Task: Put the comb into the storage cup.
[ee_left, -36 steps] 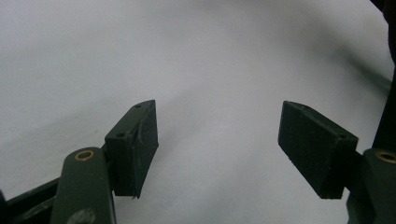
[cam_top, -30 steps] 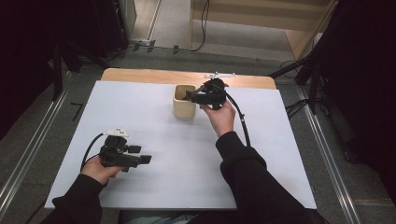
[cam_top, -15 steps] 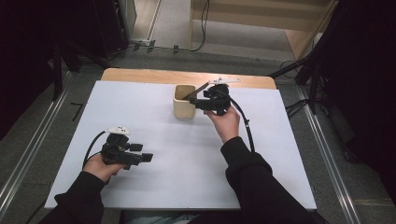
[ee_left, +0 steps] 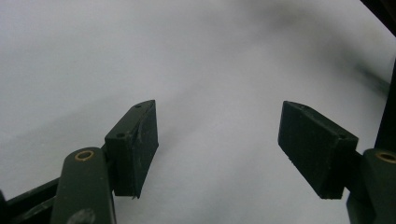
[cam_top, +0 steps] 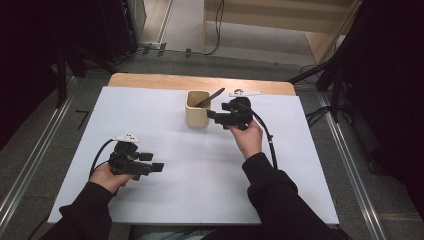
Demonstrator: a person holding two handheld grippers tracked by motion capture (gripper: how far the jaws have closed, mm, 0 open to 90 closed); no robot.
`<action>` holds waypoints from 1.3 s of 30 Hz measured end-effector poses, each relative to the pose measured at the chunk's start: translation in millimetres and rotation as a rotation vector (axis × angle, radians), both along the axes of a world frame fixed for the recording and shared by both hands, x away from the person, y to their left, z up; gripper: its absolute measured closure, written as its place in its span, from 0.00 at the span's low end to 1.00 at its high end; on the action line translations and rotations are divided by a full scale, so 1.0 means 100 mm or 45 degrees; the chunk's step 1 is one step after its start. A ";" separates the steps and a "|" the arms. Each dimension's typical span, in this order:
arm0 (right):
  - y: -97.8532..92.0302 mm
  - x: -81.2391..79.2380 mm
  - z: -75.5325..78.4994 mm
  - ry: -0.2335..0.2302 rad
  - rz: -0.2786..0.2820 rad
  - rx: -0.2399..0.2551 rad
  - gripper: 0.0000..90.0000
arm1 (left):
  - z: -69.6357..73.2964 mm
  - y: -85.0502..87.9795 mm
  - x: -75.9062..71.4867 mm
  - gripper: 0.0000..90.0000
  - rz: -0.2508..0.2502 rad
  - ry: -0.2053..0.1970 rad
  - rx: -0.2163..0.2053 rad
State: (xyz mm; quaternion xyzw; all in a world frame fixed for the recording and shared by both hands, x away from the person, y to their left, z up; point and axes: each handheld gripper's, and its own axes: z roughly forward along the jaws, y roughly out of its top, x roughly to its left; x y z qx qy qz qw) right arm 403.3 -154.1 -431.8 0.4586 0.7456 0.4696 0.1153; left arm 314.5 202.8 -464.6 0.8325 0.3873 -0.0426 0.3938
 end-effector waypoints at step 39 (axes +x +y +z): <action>-0.26 -0.41 -0.05 -0.024 0.074 0.009 0.28 | 0.00 0.03 0.00 0.33 0.012 -0.002 -0.003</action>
